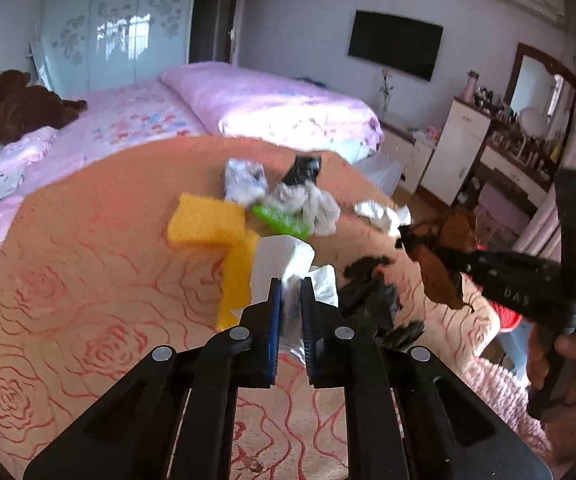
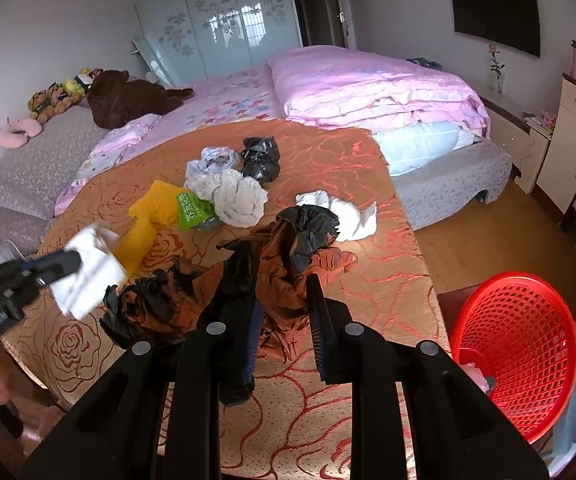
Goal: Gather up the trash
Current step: 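Grasp the dark brown cloth with the right tool while the left tool holds the tissue, then carry the tissue and brown cloth over the red basket with both tools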
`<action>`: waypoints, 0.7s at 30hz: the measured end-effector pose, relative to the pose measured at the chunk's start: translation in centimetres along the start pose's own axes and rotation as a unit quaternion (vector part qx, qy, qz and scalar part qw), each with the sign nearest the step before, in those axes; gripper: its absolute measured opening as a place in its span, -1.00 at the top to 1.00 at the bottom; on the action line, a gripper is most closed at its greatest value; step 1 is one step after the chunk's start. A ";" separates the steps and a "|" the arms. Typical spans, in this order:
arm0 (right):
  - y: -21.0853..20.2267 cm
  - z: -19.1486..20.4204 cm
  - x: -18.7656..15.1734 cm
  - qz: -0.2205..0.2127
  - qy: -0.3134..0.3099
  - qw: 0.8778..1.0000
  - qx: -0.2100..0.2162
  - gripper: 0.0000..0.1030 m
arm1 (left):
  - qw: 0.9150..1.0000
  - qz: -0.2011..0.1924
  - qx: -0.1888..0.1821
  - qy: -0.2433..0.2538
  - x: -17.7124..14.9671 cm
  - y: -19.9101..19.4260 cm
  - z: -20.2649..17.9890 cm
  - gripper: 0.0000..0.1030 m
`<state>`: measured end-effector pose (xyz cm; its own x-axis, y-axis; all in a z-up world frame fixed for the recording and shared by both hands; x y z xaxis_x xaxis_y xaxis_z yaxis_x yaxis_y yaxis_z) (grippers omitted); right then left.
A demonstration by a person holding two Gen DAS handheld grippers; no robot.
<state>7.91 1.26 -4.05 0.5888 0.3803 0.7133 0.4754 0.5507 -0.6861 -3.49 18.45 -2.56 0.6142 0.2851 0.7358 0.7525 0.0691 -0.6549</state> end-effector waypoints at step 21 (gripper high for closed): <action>-3.4 -2.2 2.0 -0.048 0.017 0.998 -0.024 0.57 | 0.999 -0.044 -0.021 -0.002 4.7 -0.5 -3.0 0.82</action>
Point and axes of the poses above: each gripper's, at about its wrist camera, not at the fingertips, and y roughly the way its jaws point, z to its left, x to its top, the point moved 2 cm from there along y, roughly the way its jaws point, and after that the axes turned 3 degrees about -y, right-handed, at the moved point
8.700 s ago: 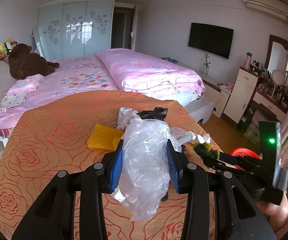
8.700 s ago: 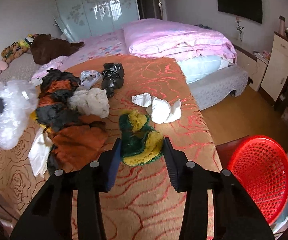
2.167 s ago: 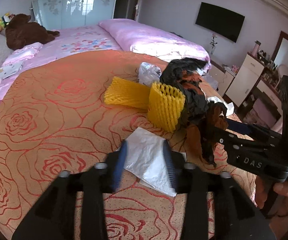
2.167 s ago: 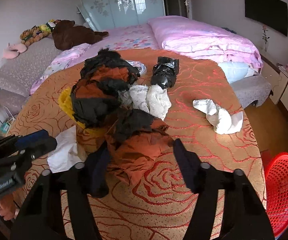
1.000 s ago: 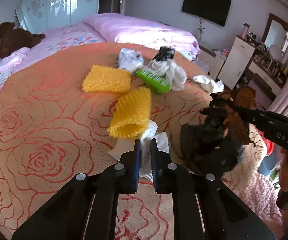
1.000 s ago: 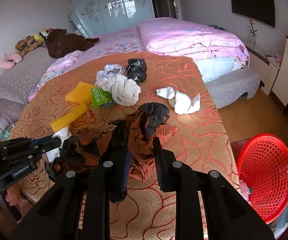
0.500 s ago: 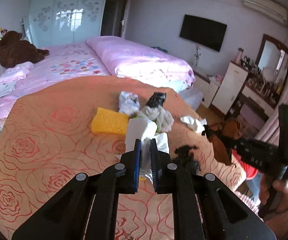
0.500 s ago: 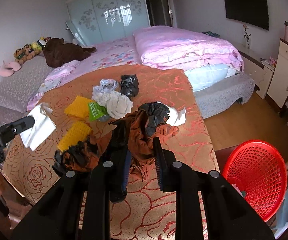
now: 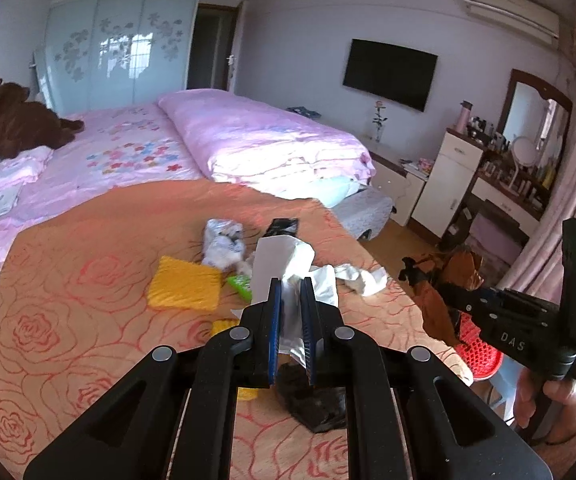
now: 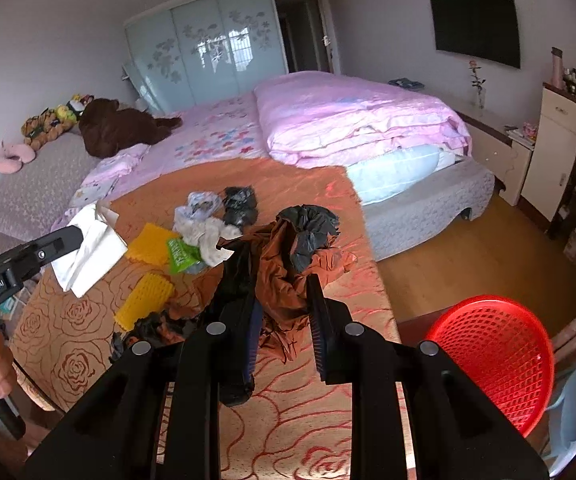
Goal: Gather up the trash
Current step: 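Carry the tissue and brown cloth over the red basket with both tools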
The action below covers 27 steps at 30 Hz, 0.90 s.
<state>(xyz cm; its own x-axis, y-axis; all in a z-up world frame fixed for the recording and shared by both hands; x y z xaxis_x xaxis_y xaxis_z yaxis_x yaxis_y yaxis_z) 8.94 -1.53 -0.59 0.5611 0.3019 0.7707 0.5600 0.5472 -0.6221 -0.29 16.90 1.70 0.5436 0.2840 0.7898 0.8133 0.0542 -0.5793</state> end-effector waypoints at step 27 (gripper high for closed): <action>-6.0 -9.9 -1.2 -0.026 0.051 0.991 -0.120 0.57 | 0.993 0.026 -0.081 0.086 1.0 4.6 -12.5 0.82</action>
Point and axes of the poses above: each gripper's, at about its wrist camera, not at the fingertips, and y roughly the way its jaws point, z to its left, x to its top, the point moved 2 cm from there along y, roughly the way its jaws point, and after that the axes turned 3 degrees about -y, right-handed, at the moved point
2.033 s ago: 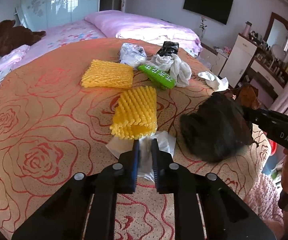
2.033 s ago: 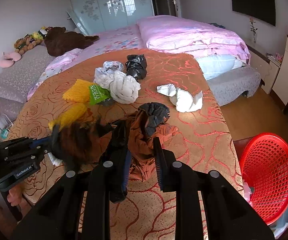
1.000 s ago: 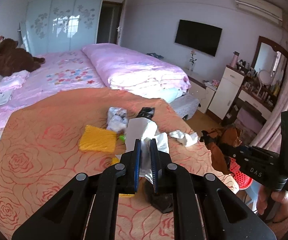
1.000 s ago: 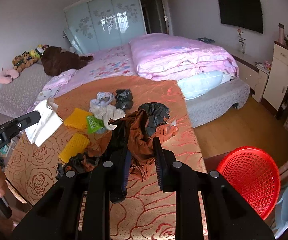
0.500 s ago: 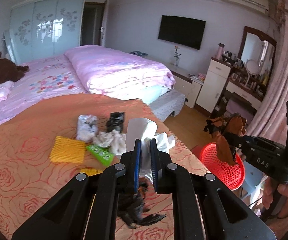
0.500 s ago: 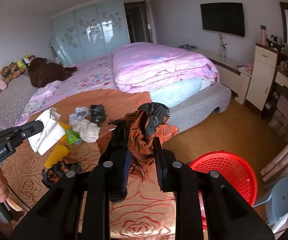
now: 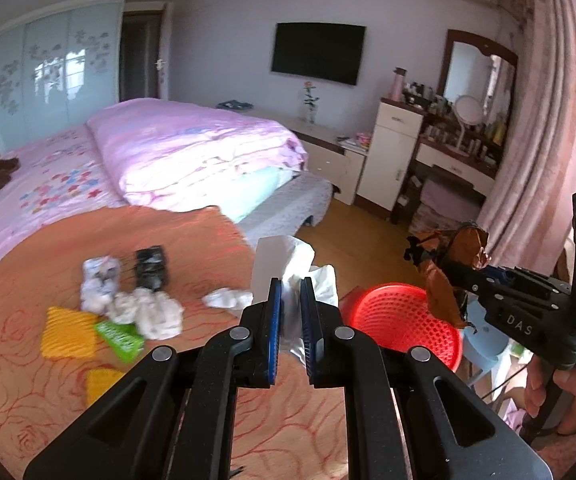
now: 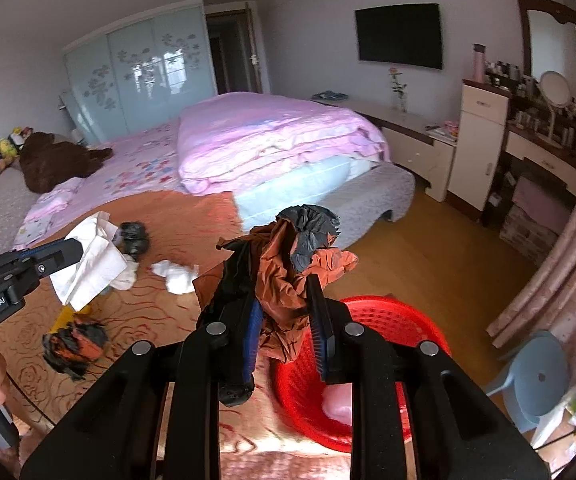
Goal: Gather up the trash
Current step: 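Carry the tissue and brown cloth over the red basket with both tools, then open both tools to drop the tissue and cloth into the basket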
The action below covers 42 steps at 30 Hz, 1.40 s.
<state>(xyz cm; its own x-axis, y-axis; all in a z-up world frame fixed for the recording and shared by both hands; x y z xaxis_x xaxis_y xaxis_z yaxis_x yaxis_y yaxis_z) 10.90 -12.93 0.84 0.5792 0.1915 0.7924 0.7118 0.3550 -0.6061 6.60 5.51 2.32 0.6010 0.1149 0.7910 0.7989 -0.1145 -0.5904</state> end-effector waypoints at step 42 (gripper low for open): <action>4.3 -10.5 -7.9 0.110 0.108 0.985 -0.073 0.54 | 0.978 0.158 -0.117 0.065 -5.5 14.7 -12.2 0.74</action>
Point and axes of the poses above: each gripper's, at about its wrist camera, not at the fingertips, and y roughly the way its jaws point, z to its left, x to its top, the point moved 2 cm from there along y, roughly the way its jaws point, and after that the axes turned 3 degrees about -y, right-handed, at the moved point
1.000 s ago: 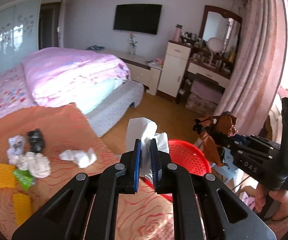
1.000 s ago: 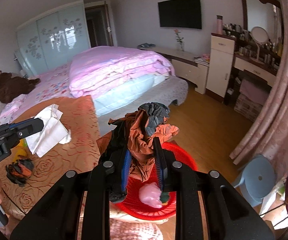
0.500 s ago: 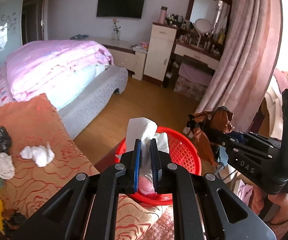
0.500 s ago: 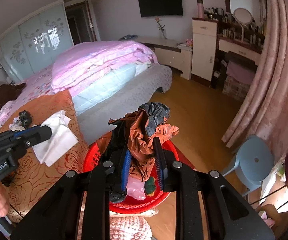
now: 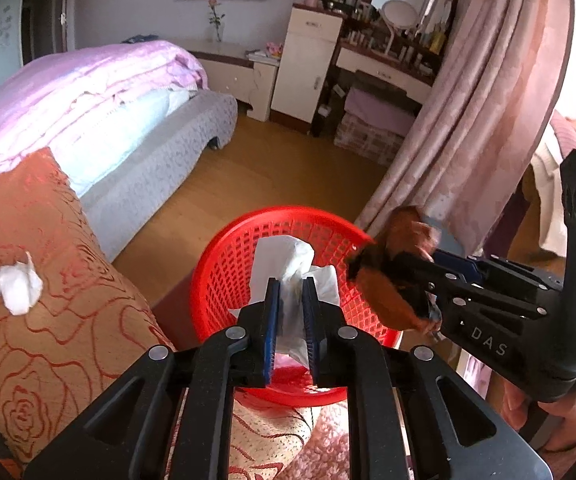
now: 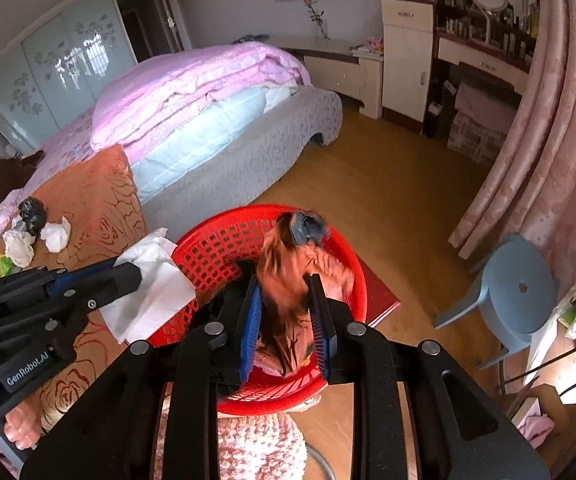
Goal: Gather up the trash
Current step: 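Open both tools to drop the tissue and cloth into the basket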
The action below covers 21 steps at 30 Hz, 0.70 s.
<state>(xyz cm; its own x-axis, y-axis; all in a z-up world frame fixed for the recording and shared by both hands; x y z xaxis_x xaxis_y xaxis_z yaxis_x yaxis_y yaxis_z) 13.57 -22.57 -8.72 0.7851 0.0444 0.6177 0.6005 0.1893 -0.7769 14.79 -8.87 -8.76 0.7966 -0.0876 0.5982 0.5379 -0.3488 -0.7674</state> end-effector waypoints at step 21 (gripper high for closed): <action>-0.7 -0.4 0.0 -0.020 0.003 1.000 -0.018 0.00 | 0.998 -0.035 0.039 -0.026 -0.8 -2.5 2.3 -0.22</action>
<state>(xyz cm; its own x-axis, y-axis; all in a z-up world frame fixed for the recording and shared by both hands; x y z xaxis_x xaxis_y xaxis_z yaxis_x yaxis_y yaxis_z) 13.18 -23.09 -8.25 0.7610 0.0311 0.6480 0.6367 0.1554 -0.7553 13.46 -5.83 -7.87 0.7686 -0.0159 0.6395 0.6107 -0.2794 -0.7409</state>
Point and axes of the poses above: each gripper's, at about its wrist camera, not at the fingertips, and y roughly the way its jaws point, z to its left, x to its top, the point moved 2 cm from there along y, roughly the way its jaws point, and after that the axes turned 3 degrees about -y, right-handed, at the moved point
